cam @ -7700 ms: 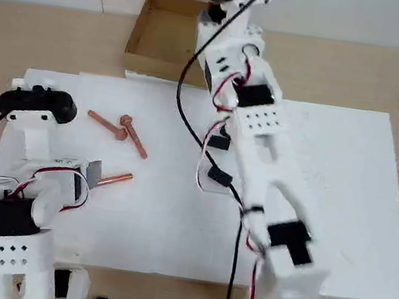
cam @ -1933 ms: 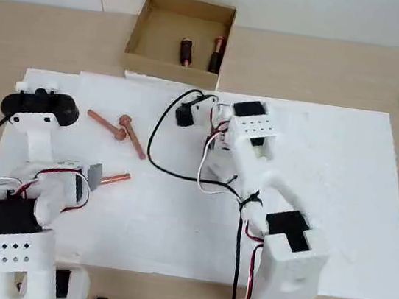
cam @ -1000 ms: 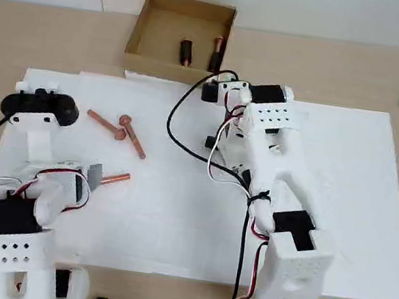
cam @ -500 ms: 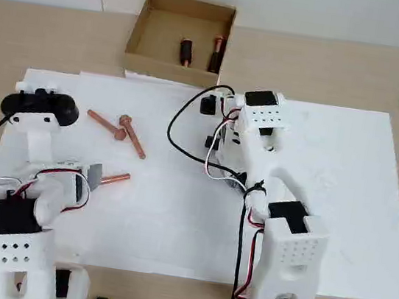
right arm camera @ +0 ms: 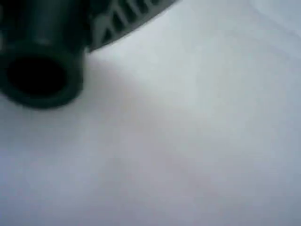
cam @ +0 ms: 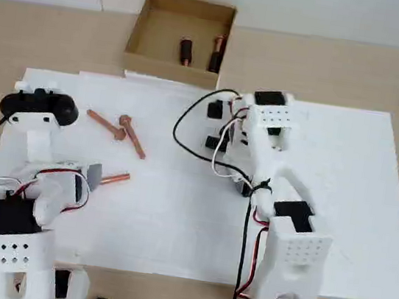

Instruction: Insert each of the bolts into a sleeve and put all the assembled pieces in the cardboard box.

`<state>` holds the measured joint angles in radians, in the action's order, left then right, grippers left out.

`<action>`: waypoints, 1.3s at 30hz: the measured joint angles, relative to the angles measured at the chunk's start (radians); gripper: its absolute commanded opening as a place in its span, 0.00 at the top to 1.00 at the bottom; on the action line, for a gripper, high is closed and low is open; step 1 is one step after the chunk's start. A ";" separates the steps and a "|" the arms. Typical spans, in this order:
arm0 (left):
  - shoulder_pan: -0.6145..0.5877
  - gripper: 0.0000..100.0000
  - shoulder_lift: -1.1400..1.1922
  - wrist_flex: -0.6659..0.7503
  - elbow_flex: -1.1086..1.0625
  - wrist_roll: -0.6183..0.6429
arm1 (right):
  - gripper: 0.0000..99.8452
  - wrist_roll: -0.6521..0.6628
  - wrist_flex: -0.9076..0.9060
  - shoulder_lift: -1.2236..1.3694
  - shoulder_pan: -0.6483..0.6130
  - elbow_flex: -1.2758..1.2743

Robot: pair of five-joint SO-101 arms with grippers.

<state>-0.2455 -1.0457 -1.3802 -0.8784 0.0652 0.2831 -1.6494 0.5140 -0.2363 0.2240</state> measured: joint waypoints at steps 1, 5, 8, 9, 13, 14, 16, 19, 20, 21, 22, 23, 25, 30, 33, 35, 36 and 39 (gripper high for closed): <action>0.000 0.76 0.000 0.000 0.000 0.000 | 0.97 0.000 0.000 0.000 0.002 0.000; 0.000 0.76 0.000 0.000 0.000 0.000 | 0.98 0.000 0.000 0.000 0.003 0.000; 0.000 0.76 0.000 0.000 0.000 0.000 | 1.00 0.000 0.000 0.000 0.005 0.000; 0.000 0.76 0.000 0.000 0.000 0.000 | 1.00 0.000 0.000 0.000 0.005 0.005; 0.000 0.76 0.000 0.000 0.000 0.000 | 1.00 0.000 -0.003 -0.020 0.005 0.020; 0.000 0.76 0.000 0.000 0.000 0.000 | 1.00 0.000 -0.005 -0.040 0.005 0.020; 0.000 0.76 0.000 0.000 0.000 0.000 | 1.00 0.000 -0.012 -0.101 0.005 0.020; 0.000 0.76 0.006 0.000 0.000 0.000 | 1.00 0.000 -0.012 -0.213 0.005 0.020; 0.000 0.76 0.020 0.000 0.000 0.000 | 1.00 0.000 -0.012 -0.245 0.005 0.020; 0.000 0.76 0.043 0.000 0.008 0.000 | 1.00 0.000 -0.012 -0.276 0.005 0.017; 0.000 0.76 0.075 0.000 0.018 0.000 | 1.00 0.000 -0.012 -0.307 0.003 0.006; 0.000 0.76 0.112 0.000 0.037 0.000 | 1.00 0.000 -0.014 -0.330 0.003 -0.005; 0.000 0.76 0.209 0.000 0.092 0.000 | 1.00 0.000 -0.015 -0.356 0.003 -0.023; 0.000 0.76 0.514 0.000 0.287 0.055 | 1.00 -0.017 -0.017 -0.359 0.003 -0.023; 0.014 0.76 0.698 -0.009 0.416 0.104 | 1.00 -0.034 -0.017 -0.359 0.003 -0.023; 0.051 0.76 0.796 -0.038 0.496 0.155 | 1.00 -0.037 -0.017 -0.359 0.003 -0.023; 0.078 0.76 0.838 -0.052 0.528 0.196 | 1.00 -0.037 -0.017 -0.359 0.003 -0.023; 0.172 0.76 0.927 -0.063 0.591 0.269 | 1.00 -0.037 -0.017 -0.359 0.003 -0.023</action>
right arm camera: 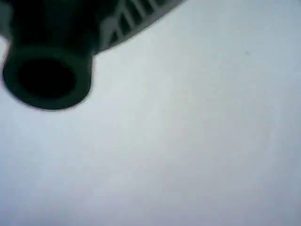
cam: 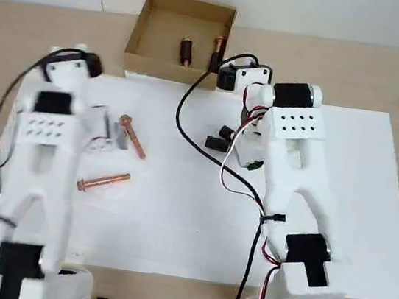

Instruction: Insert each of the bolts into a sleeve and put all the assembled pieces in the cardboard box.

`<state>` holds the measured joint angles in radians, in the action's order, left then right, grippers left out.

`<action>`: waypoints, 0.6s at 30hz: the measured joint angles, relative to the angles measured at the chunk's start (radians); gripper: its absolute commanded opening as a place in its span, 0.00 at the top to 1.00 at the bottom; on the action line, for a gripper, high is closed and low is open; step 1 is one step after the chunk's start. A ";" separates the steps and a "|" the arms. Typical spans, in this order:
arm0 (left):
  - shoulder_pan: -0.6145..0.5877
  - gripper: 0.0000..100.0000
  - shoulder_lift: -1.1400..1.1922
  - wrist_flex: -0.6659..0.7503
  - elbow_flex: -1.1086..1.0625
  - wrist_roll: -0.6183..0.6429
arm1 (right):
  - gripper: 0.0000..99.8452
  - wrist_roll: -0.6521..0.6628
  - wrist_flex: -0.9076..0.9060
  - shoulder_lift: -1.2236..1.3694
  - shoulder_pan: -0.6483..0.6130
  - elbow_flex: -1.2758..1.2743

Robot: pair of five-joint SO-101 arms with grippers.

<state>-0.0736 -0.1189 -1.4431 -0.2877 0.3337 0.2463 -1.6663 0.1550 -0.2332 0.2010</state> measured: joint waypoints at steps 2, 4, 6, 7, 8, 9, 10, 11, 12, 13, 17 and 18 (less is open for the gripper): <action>0.058 0.76 0.048 0.032 0.012 0.041 | 1.00 0.000 0.000 0.000 0.000 0.000; 0.098 0.76 0.086 0.057 0.014 0.092 | 1.00 0.000 0.000 0.000 0.000 -0.006; 0.104 0.76 0.112 0.061 0.014 0.153 | 1.00 0.000 -0.002 0.000 0.000 -0.008; 0.106 0.76 0.117 0.058 0.014 0.184 | 1.00 0.000 -0.002 0.000 0.000 -0.008; 0.106 0.76 0.118 0.048 0.014 0.210 | 1.00 0.000 -0.002 0.000 0.002 -0.008; 0.109 0.76 0.118 0.023 0.015 0.235 | 1.00 0.000 -0.002 -0.002 0.002 -0.008; 0.112 0.76 0.120 -0.014 0.020 0.258 | 1.00 0.000 -0.002 -0.002 0.002 -0.008; 0.118 0.76 0.120 -0.058 0.026 0.272 | 1.00 0.000 -0.002 -0.002 0.002 -0.008; 0.121 0.76 0.120 -0.107 0.038 0.272 | 1.00 0.000 -0.002 -0.002 0.002 -0.008; 0.123 0.76 0.120 -0.158 0.046 0.276 | 1.00 0.000 -0.002 -0.002 0.002 -0.008; 0.117 0.76 0.120 -0.269 0.051 0.284 | 1.00 0.000 -0.002 -0.002 0.002 -0.008; 0.114 0.76 0.120 -0.275 0.052 0.285 | 1.00 0.000 -0.002 -0.002 0.002 -0.008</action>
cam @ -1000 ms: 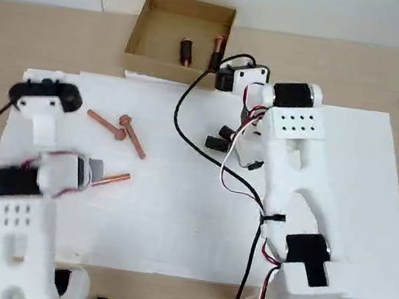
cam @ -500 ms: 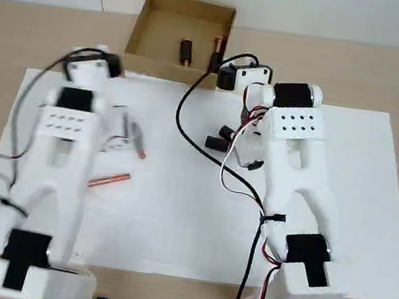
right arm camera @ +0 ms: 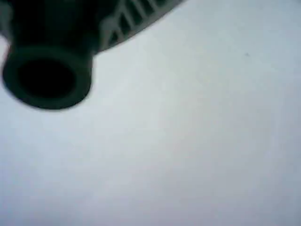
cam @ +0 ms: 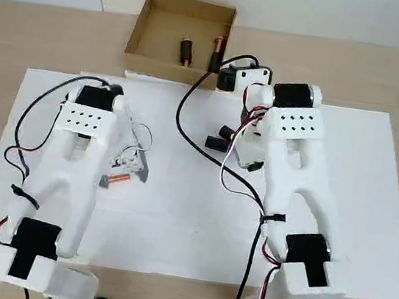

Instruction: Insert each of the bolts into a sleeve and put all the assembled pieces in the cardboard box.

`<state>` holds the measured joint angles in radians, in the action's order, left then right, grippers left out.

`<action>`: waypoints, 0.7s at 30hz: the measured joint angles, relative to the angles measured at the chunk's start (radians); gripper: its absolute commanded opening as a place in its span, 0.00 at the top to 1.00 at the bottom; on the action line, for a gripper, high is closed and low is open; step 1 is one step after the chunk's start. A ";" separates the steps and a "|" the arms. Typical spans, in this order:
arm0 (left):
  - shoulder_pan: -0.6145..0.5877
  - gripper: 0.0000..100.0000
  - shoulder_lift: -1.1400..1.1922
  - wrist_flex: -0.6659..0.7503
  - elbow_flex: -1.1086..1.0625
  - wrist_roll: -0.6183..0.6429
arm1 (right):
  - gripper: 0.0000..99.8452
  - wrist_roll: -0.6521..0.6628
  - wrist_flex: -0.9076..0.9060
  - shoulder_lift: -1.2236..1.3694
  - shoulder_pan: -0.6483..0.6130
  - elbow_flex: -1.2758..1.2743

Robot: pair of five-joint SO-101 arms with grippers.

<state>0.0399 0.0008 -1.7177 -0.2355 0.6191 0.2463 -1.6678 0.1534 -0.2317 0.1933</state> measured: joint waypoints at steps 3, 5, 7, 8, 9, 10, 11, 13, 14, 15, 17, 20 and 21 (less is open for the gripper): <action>-0.006 0.76 0.000 -0.006 0.000 0.015 | 1.00 0.000 0.000 0.000 -0.002 0.000; -0.020 0.76 0.000 -0.006 -0.002 0.063 | 1.00 0.000 0.000 0.000 -0.002 0.000; -0.048 0.76 0.000 -0.009 -0.002 0.135 | 1.00 0.000 0.000 0.000 -0.002 0.000; -0.058 0.76 0.000 -0.009 -0.002 0.183 | 1.00 0.000 0.000 0.000 -0.002 0.000; -0.071 0.76 0.005 -0.005 -0.002 0.235 | 1.00 0.000 0.000 0.000 -0.002 0.000; -0.083 0.76 0.008 0.002 -0.005 0.288 | 1.00 0.000 0.000 0.000 -0.002 0.000; -0.095 0.76 0.014 0.008 -0.008 0.338 | 1.00 0.000 0.000 0.000 -0.002 0.000; -0.109 0.76 0.032 0.035 -0.015 0.404 | 1.00 0.000 0.000 0.000 -0.002 0.000; -0.112 0.76 0.044 0.038 -0.025 0.419 | 1.00 0.000 0.000 0.000 -0.002 0.000; -0.112 0.75 0.061 0.038 -0.031 0.428 | 1.00 0.000 0.000 0.000 -0.002 0.000; -0.112 0.75 0.100 0.049 -0.031 0.437 | 1.00 0.000 0.000 0.000 -0.002 0.000; -0.112 0.76 0.164 0.046 -0.029 0.443 | 1.00 0.000 0.000 0.000 -0.002 0.000; -0.112 0.76 0.176 0.044 -0.026 0.443 | 1.00 0.000 0.000 0.000 -0.002 0.000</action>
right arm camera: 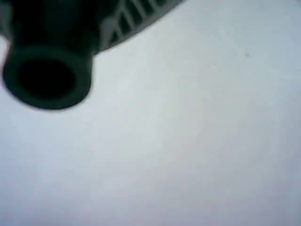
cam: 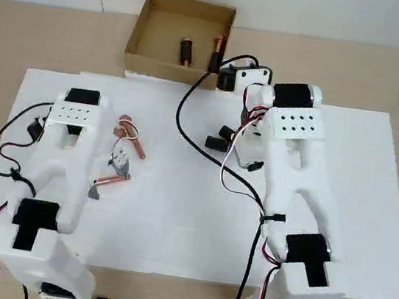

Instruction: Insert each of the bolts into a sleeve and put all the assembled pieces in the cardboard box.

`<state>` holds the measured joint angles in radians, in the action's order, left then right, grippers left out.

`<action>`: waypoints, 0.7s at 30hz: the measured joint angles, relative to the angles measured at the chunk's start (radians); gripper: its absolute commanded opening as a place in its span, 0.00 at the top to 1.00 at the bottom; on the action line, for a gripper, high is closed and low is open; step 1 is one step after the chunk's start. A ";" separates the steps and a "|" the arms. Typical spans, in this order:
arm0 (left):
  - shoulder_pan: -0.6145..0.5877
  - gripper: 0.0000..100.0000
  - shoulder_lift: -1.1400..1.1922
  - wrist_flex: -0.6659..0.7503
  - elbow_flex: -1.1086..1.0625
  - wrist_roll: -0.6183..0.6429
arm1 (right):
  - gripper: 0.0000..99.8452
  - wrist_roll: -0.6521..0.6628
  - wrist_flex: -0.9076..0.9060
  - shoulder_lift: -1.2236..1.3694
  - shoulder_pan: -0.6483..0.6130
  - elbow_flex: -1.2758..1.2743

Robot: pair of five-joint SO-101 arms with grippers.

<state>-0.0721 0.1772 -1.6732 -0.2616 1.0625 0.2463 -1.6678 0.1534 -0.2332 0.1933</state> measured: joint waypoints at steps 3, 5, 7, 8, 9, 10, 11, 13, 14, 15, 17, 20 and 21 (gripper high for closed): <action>0.000 0.76 0.041 -0.003 0.021 0.038 | 1.00 0.000 0.000 0.000 0.000 0.000; 0.000 0.76 0.055 -0.002 0.040 0.064 | 1.00 0.000 0.000 0.000 0.000 -0.006; -0.006 0.76 0.068 0.006 0.052 0.083 | 1.00 0.000 0.000 0.000 0.000 -0.029; -0.003 0.76 0.069 0.006 0.060 0.086 | 1.00 0.000 0.000 0.000 0.000 -0.040; -0.003 0.76 0.072 0.006 0.064 0.089 | 1.00 0.000 0.000 0.000 0.000 -0.052; -0.005 0.76 0.072 0.006 0.068 0.091 | 1.00 0.000 0.000 0.000 0.000 -0.058; -0.005 0.76 0.072 0.006 0.068 0.091 | 1.00 0.000 0.000 0.000 0.000 -0.064; -0.005 0.76 0.074 0.006 0.069 0.091 | 1.00 0.000 0.002 0.000 0.000 -0.066; -0.005 0.76 0.075 0.006 0.071 0.091 | 1.00 0.000 0.002 0.000 0.000 -0.066; -0.005 0.76 0.075 0.006 0.071 0.091 | 1.00 0.000 0.002 0.000 0.000 -0.066; -0.006 0.76 0.078 0.008 0.071 0.091 | 1.00 0.000 0.002 0.000 0.000 -0.066; -0.008 0.76 0.098 0.038 0.058 0.092 | 1.00 0.000 0.002 0.000 0.000 -0.066; -0.008 0.76 0.098 0.048 0.060 0.092 | 1.00 0.000 0.002 0.000 0.000 -0.066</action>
<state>-0.0798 0.2754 -1.6256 -0.2018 1.1546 0.2463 -1.6663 0.1534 -0.2332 0.1274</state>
